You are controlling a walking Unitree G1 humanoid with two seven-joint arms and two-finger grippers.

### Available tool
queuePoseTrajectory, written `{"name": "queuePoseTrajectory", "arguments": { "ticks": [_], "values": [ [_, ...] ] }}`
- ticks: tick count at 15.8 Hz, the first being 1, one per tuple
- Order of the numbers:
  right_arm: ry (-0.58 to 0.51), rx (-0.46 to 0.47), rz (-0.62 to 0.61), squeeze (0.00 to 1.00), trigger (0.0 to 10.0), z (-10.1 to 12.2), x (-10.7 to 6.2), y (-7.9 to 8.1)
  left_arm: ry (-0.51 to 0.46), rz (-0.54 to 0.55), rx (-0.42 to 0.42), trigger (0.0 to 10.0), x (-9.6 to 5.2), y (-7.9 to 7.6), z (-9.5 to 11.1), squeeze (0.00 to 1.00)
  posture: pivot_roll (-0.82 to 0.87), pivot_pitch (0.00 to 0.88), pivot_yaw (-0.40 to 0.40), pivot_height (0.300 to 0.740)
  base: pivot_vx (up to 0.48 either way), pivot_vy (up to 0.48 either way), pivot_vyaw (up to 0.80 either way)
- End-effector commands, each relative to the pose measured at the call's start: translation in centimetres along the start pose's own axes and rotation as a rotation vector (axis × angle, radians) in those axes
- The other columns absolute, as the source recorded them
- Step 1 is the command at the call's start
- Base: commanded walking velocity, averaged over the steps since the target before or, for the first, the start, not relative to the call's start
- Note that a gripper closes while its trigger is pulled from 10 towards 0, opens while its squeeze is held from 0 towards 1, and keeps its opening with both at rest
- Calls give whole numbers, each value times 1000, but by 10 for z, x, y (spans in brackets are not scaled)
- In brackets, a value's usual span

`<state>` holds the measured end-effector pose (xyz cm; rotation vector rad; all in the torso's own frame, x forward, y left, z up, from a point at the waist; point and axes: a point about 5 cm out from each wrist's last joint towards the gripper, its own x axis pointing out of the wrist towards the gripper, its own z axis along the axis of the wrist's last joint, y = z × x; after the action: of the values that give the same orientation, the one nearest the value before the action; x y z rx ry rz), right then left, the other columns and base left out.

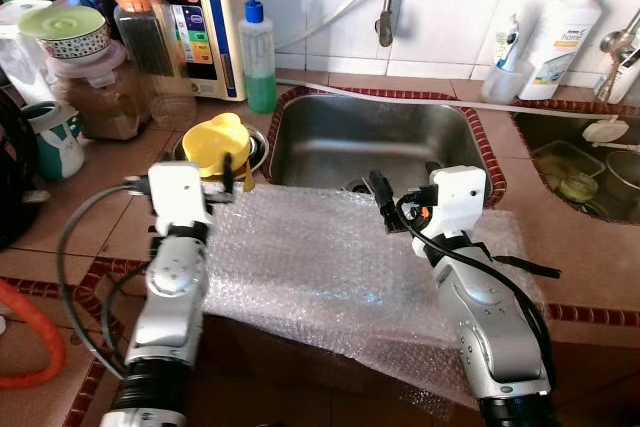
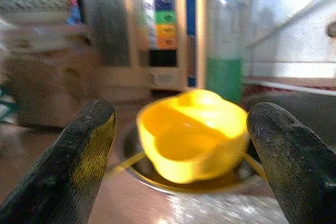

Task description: Kitchen organization

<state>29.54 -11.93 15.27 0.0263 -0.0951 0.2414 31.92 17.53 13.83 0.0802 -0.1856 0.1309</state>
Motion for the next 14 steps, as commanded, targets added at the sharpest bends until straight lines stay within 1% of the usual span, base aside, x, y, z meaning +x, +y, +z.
{"name": "queuePoseTrajectory", "arguments": {
  "ticks": [1,2,6,7,9,10,11,12,13,14],
  "values": [
    [-26,1,10,0,10000,7,1,1,-13,28,11,10000,3,5,5,0,1,44,32,740,0,0,0],
    [-25,-1,10,0,10000,7,0,1,-11,38,16,10000,6,9,6,0,4,47,35,740,0,0,0],
    [-26,6,6,0,10000,7,-1,2,-5,53,23,10000,7,10,7,0,3,43,41,740,0,0,0],
    [-27,9,8,0,10000,7,-1,2,7,82,28,10000,6,14,5,0,1,42,43,740,0,0,0],
    [-36,36,52,0,10000,9,-2,6,49,168,12,10000,5,29,-2,0,1,42,43,740,0,0,0],
    [-38,29,74,0,10000,9,-4,8,56,199,13,10000,5,35,-2,0,1,43,41,740,0,0,0],
    [-43,32,124,0,10000,11,-6,14,92,256,-19,10000,7,46,-6,0,2,44,39,740,0,0,0],
    [-46,35,143,0,10000,12,-7,16,108,276,-36,10000,8,49,-8,0,2,44,39,740,0,0,0],
    [-51,39,181,0,10000,13,-8,20,141,317,-83,10000,9,55,-12,0,1,44,38,740,0,0,0],
    [-54,44,208,0,10000,14,-9,23,153,331,-101,10000,9,58,-14,0,0,44,38,740,0,0,0]
  ]
}}
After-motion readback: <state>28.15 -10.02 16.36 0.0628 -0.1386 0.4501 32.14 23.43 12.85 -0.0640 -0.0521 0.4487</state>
